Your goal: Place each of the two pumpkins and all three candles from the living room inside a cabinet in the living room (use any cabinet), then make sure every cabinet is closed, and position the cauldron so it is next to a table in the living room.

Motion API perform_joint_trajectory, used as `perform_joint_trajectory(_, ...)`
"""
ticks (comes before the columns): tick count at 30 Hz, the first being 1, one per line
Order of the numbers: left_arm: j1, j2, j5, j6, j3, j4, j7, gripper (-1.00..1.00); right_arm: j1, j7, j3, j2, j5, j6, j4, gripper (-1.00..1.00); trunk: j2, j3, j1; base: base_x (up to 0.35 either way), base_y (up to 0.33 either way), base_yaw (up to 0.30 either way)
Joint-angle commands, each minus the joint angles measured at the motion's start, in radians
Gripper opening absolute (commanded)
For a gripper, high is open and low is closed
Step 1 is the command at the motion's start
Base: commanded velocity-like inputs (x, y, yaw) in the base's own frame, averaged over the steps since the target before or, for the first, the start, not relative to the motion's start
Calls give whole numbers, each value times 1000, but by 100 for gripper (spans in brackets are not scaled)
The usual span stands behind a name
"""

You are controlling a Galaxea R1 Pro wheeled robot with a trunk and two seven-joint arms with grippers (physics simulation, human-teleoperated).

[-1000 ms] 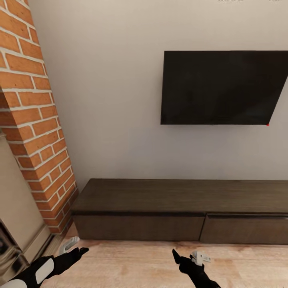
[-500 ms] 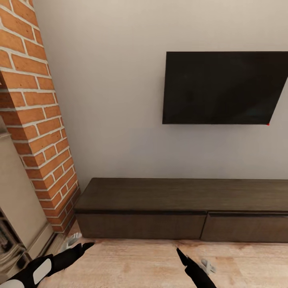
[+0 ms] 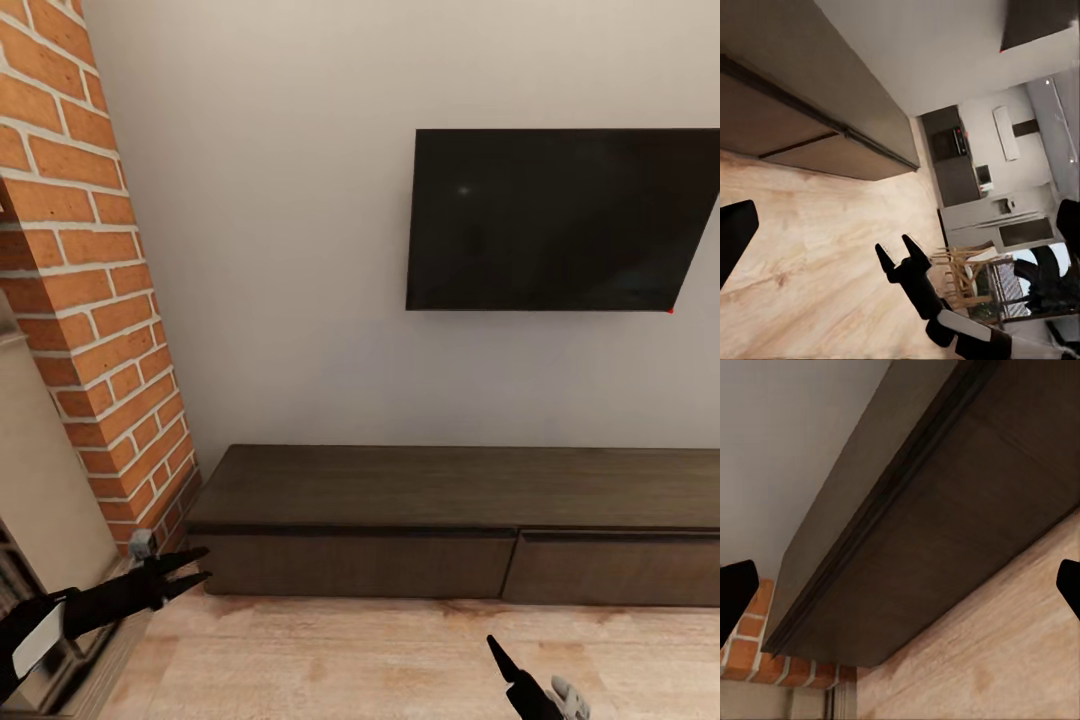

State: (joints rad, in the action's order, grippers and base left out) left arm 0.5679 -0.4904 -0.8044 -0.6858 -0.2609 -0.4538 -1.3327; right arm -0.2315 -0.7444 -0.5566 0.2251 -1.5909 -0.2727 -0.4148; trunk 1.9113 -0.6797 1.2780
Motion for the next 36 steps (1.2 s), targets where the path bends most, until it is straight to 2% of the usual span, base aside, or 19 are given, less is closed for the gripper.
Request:
perform_joint_trajectory(1, 1, -3, -6, -52, -7, -38, -9, 100, -1, -6, -5, 0, -22, -6, 0, 100, 1, -1, 0, 0, 0, 0)
perform_joint_trajectory(3, 1, -1, -5, -123, -7, -91, -15, 100, -1, -8, -1, -6, -34, -10, -6, 100, 1, -1, 0, 0, 0, 0)
perform_joint_trajectory(6, 1, 0, -6, -169, -7, -146, -18, 100, -3, -7, 7, -44, -46, -17, -9, 100, 1, -1, 0, 0, 0, 0)
perform_joint_trajectory(8, 1, 0, -5, -176, -6, -157, -14, 100, -3, -8, 26, -60, -69, -12, -10, 100, 1, -1, 0, 0, 0, 0)
perform_joint_trajectory(11, 1, 1, -7, -180, -1, -171, -6, 100, -3, -13, 79, -79, -143, 2, -28, 100, 1, -1, 0, 0, 0, 0)
perform_joint_trajectory(16, 1, 1, -12, -182, 2, -179, -4, 100, -3, -16, 113, -111, -220, 32, -49, 100, 1, -1, 0, 0, 0, 0)
perform_joint_trajectory(19, 1, 1, -16, -183, 4, -180, -5, 100, -3, -22, 135, -117, -270, 37, -53, 100, 1, -1, 0, 0, 0, 0)
perform_joint_trajectory(22, 1, 1, -18, -184, 3, -180, -5, 100, -3, -49, 162, -118, -308, 39, -54, 100, 22, -11, 11, 0, 0, 0)
perform_joint_trajectory(25, 1, 4, -20, -184, 1, -181, -5, 100, -3, -112, 180, -118, -325, 54, -54, 100, 43, -20, 23, 0, 0, 0)
perform_joint_trajectory(29, 1, 29, -20, -184, -1, -181, -5, 100, -3, -177, 186, -120, -327, 145, -52, 100, 71, -32, 38, 0, 0, 0)
perform_joint_trajectory(36, 1, 54, -20, -184, -3, -181, -9, 100, -3, -174, 182, -118, -319, 173, -53, 100, 120, -54, 65, 0, 0, 0)
